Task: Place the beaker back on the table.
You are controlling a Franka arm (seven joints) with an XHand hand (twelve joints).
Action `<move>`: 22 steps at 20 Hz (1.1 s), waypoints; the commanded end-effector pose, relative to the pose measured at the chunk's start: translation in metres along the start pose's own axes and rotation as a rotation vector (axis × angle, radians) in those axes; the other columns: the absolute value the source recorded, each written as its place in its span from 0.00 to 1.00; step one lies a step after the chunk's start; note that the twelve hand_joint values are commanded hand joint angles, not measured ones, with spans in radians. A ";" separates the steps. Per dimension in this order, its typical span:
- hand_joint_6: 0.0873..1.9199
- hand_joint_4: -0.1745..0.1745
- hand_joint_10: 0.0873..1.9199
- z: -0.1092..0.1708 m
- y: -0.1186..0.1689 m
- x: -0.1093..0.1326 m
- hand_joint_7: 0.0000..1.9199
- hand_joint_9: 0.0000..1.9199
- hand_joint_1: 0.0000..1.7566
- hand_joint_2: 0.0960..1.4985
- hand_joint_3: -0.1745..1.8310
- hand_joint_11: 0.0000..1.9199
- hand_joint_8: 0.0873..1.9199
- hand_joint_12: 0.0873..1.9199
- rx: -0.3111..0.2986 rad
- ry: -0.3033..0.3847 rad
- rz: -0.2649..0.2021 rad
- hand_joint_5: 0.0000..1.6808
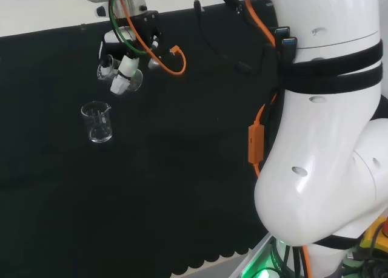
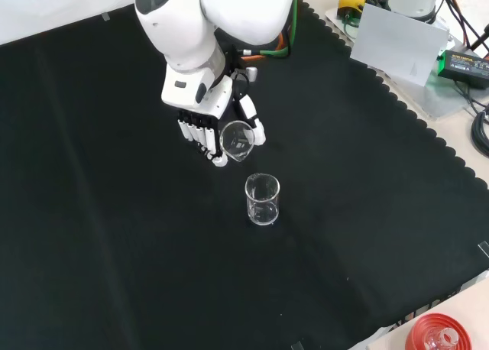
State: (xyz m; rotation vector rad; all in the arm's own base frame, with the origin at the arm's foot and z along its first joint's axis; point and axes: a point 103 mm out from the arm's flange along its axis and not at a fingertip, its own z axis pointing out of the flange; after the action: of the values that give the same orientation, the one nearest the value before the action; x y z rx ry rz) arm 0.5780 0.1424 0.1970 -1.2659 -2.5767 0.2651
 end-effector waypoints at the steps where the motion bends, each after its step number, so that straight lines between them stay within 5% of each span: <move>1: 0.28 0.60 0.00 0.022 -0.006 -0.026 0.98 0.85 0.66 0.43 0.38 0.63 0.02 0.43 -0.068 0.063 0.050 0.77; 8: 0.29 0.59 0.00 0.036 -0.011 -0.046 0.98 0.85 0.66 0.43 0.38 0.68 0.02 0.41 -0.099 0.122 0.073 0.77; 22: 0.30 0.47 0.00 0.054 -0.008 -0.050 0.96 0.85 0.67 0.43 0.38 0.71 0.04 0.37 -0.179 0.210 0.020 0.76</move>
State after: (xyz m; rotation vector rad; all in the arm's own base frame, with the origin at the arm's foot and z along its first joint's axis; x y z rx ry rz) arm 0.5861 0.0980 0.1510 -1.3128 -2.4665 -0.0297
